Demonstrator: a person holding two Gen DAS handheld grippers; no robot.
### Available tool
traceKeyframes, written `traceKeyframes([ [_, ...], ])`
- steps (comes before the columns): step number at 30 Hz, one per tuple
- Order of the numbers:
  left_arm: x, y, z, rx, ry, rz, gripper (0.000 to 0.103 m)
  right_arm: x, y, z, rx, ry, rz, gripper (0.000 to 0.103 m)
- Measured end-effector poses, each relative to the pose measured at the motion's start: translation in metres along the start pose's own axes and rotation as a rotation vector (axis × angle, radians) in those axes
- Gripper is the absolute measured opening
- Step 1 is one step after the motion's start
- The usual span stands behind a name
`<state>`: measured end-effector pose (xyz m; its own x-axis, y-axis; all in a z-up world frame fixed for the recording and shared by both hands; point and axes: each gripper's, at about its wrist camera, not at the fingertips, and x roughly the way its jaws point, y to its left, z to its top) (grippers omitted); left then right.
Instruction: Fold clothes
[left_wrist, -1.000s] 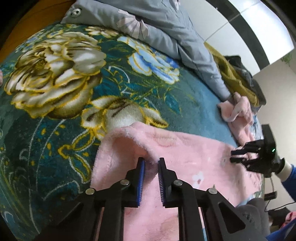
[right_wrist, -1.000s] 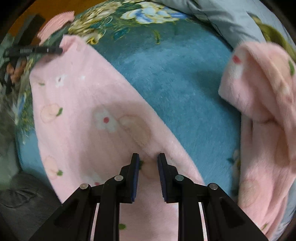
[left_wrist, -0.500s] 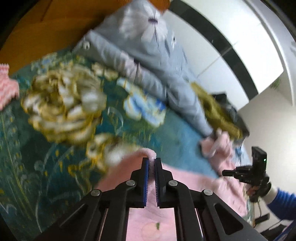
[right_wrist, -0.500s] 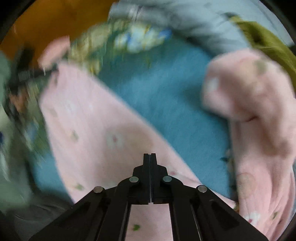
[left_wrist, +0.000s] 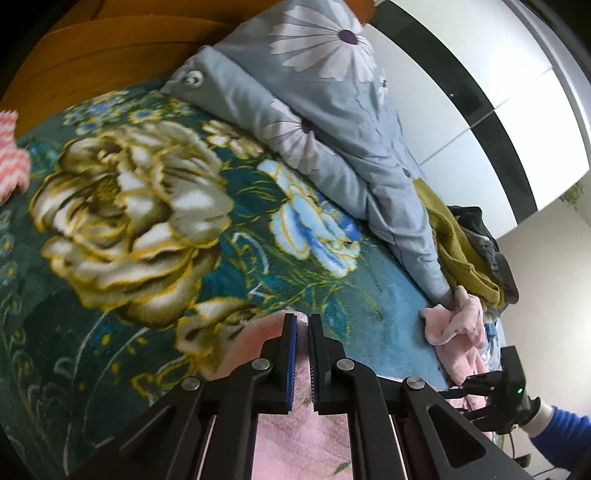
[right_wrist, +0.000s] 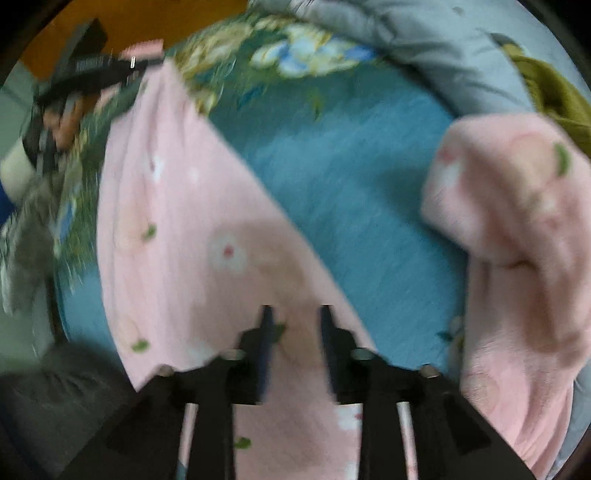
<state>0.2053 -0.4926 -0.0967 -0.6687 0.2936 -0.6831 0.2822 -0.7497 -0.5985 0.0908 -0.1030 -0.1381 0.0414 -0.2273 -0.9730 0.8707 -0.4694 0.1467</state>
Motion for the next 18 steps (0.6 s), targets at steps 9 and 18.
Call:
traceKeyframes([
  [9,-0.006,0.011,-0.011,-0.024,0.009,0.013,0.007,0.02,0.015,-0.001,-0.087,0.051,-0.078,0.008],
  [18,-0.026,-0.002,0.01,-0.024,-0.098,-0.051,0.007,-0.044,-0.021,-0.004,0.117,-0.129,-0.013,0.004],
])
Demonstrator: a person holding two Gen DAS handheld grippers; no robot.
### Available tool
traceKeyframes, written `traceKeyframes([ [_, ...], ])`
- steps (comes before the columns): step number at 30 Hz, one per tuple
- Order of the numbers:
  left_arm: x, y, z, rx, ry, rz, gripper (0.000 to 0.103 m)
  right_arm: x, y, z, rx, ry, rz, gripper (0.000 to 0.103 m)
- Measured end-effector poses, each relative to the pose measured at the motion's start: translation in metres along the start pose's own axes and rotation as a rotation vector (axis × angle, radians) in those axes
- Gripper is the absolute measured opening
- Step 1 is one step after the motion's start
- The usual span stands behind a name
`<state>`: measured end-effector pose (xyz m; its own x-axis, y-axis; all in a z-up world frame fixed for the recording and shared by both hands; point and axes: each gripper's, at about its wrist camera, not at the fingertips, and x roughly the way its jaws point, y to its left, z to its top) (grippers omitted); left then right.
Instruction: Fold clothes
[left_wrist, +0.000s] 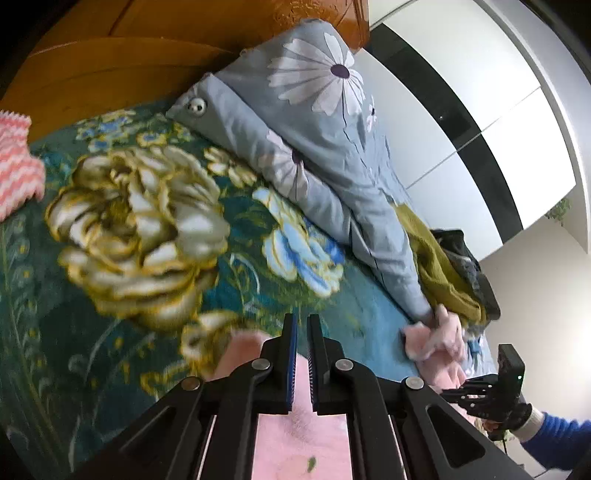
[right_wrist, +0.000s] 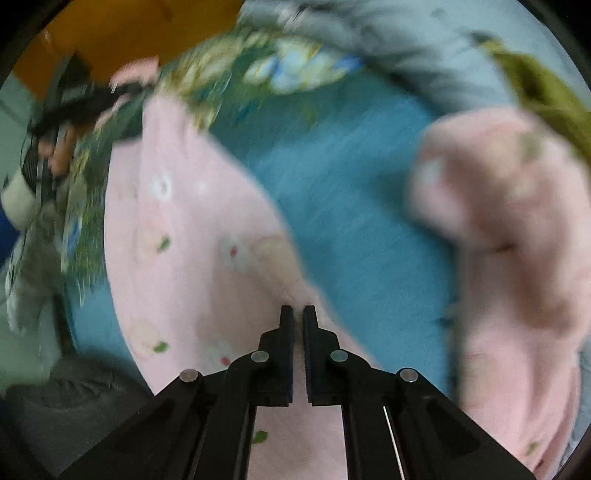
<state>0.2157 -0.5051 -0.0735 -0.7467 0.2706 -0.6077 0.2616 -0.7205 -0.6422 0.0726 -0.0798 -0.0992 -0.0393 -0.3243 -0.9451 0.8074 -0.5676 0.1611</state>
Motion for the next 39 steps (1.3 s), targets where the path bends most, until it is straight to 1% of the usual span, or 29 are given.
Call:
traceKeyframes([
  [2,0.011,0.001,0.009,-0.013,0.008,0.027,0.007,-0.006,-0.015,0.009,0.039,-0.029,-0.038,0.004],
  [5,0.026,0.0,0.014,-0.012,0.037,0.061,0.007,0.001,-0.034,0.017,0.109,-0.031,-0.085,0.004],
  [7,0.03,-0.002,0.008,0.013,0.063,0.07,0.007,0.004,-0.043,0.015,0.141,-0.012,-0.085,0.004],
  [10,0.034,-0.004,-0.007,0.059,0.128,0.077,0.008,0.004,-0.051,0.002,0.164,0.008,-0.074,0.004],
  [12,0.036,-0.004,-0.015,0.075,0.157,0.075,0.015,0.007,-0.05,-0.001,0.166,0.013,-0.067,0.004],
  [14,0.041,-0.003,-0.022,0.082,0.187,0.071,0.039,0.012,-0.047,-0.001,0.171,0.016,-0.059,0.004],
  [16,0.047,-0.001,-0.024,0.076,0.204,0.058,0.041,0.01,-0.048,-0.002,0.176,0.018,-0.057,0.004],
  [19,0.055,-0.002,-0.026,0.089,0.232,0.042,0.038,0.006,-0.05,-0.002,0.179,0.019,-0.055,0.004],
  [21,0.058,-0.007,-0.029,0.11,0.254,0.026,0.023,0.006,-0.048,-0.001,0.177,0.016,-0.053,0.004],
  [22,0.06,-0.009,-0.032,0.126,0.264,0.038,0.012,0.006,-0.047,0.0,0.176,0.013,-0.052,0.004],
  [24,0.062,-0.01,-0.037,0.146,0.277,0.063,0.011,0.006,-0.045,0.002,0.174,0.008,-0.048,0.004],
  [25,0.063,-0.009,-0.04,0.149,0.28,0.075,0.006,0.005,-0.044,0.002,0.172,0.005,-0.046,0.004],
  [26,0.061,-0.007,-0.042,0.139,0.265,0.079,0.005,0.004,-0.043,0.002,0.17,0.002,-0.044,0.004],
  [28,0.05,-0.004,-0.043,0.092,0.212,0.038,0.004,0.001,-0.04,0.001,0.17,-0.002,-0.038,0.004],
  [30,0.031,-0.006,-0.043,0.061,0.144,0.0,0.003,-0.001,-0.037,0.001,0.168,-0.009,-0.024,0.004],
  [32,0.006,-0.013,-0.041,0.052,0.08,-0.04,0.003,-0.009,-0.031,0.0,0.157,-0.023,0.002,0.004],
  [34,-0.021,-0.021,-0.038,0.059,0.015,-0.076,0.003,-0.026,-0.026,-0.003,0.161,-0.046,0.059,0.004],
  [37,-0.037,-0.025,-0.014,0.065,-0.045,-0.072,0.003,-0.059,-0.026,-0.008,0.152,-0.117,0.172,0.004],
  [39,-0.018,-0.017,0.011,0.035,-0.049,-0.027,0.003,-0.057,-0.044,0.0,0.209,-0.118,0.146,0.004],
])
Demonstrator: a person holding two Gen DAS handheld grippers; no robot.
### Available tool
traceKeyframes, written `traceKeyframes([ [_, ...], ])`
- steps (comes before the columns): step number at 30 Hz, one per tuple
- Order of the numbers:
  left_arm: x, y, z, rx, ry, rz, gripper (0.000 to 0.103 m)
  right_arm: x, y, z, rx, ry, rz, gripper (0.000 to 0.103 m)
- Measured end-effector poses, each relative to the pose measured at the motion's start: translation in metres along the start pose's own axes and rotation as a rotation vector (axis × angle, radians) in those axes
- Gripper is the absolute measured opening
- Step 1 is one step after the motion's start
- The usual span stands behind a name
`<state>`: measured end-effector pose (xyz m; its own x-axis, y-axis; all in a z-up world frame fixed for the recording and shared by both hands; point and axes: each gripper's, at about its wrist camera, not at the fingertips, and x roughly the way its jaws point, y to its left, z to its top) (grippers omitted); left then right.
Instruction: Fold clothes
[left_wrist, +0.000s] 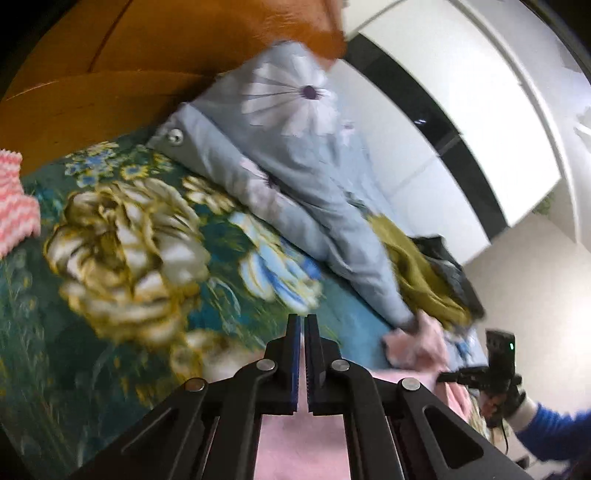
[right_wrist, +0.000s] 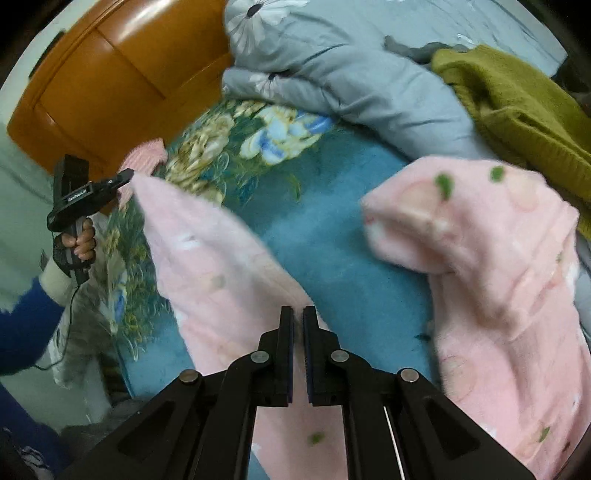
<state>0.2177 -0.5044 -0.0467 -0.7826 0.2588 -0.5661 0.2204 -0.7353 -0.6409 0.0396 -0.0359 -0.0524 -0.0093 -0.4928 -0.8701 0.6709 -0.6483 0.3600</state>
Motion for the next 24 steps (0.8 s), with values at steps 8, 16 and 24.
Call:
traceKeyframes([
  [8,0.079,0.036,0.008,-0.16,0.094,0.149,0.002,0.062,-0.053,0.024,0.189,0.08,-0.162,0.004],
  [16,0.026,0.03,-0.056,-0.16,0.109,0.298,0.022,0.067,-0.043,0.018,0.128,0.072,-0.203,0.008],
  [24,0.015,0.038,-0.13,-0.384,0.081,0.259,0.033,-0.022,-0.03,-0.031,0.214,-0.094,-0.176,0.041],
])
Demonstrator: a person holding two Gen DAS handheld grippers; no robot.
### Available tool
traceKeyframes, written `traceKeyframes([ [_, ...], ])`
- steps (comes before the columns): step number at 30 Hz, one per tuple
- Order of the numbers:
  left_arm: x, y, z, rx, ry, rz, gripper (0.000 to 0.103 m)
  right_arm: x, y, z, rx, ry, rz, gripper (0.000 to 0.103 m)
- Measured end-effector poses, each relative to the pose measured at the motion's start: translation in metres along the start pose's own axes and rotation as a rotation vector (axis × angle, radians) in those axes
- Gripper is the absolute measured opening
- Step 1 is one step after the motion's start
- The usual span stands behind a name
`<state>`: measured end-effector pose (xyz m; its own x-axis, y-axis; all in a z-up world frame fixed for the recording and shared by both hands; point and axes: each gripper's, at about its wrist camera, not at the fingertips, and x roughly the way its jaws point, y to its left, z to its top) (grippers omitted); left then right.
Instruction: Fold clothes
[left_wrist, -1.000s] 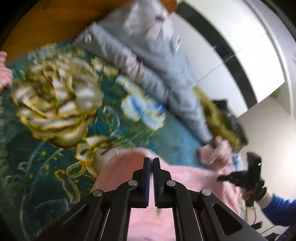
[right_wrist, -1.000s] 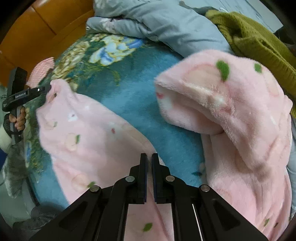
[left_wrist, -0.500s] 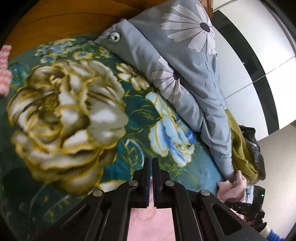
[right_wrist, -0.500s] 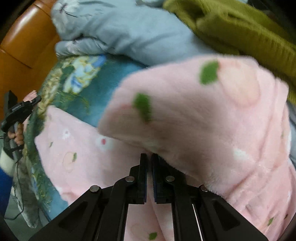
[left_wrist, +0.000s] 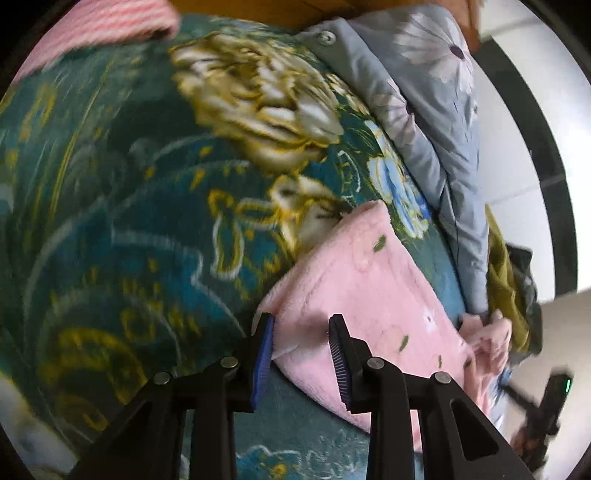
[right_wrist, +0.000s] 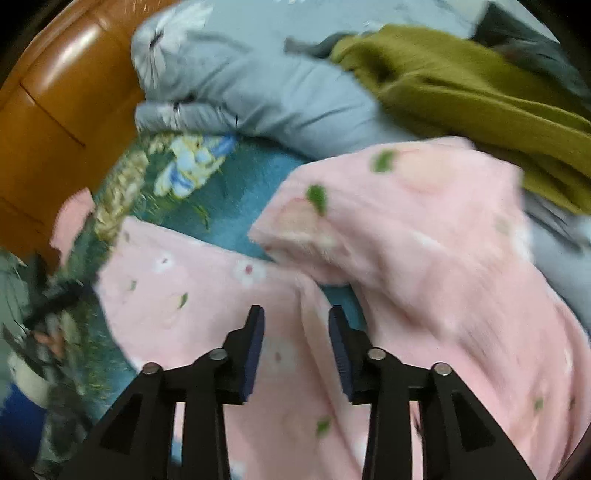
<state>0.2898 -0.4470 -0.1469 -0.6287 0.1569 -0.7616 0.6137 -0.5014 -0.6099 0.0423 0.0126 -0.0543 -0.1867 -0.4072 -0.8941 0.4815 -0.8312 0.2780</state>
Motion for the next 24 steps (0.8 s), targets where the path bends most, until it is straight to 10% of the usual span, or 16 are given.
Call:
traceKeyframes([
  [6,0.011,0.0,-0.004,-0.09,-0.015,-0.072,0.031,-0.09,-0.088,-0.109,0.338,-0.052,-0.158,0.042],
  [11,0.018,-0.001,0.0,-0.14,-0.011,-0.079,0.031,-0.167,-0.175,-0.267,0.817,-0.11,-0.344,0.042],
  [17,0.017,-0.003,-0.002,-0.194,-0.03,-0.052,0.031,-0.184,-0.219,-0.409,1.267,-0.248,-0.23,0.042],
  [24,0.015,-0.017,-0.006,-0.194,-0.041,0.053,0.015,-0.161,-0.246,-0.438,1.46,-0.417,-0.07,0.043],
])
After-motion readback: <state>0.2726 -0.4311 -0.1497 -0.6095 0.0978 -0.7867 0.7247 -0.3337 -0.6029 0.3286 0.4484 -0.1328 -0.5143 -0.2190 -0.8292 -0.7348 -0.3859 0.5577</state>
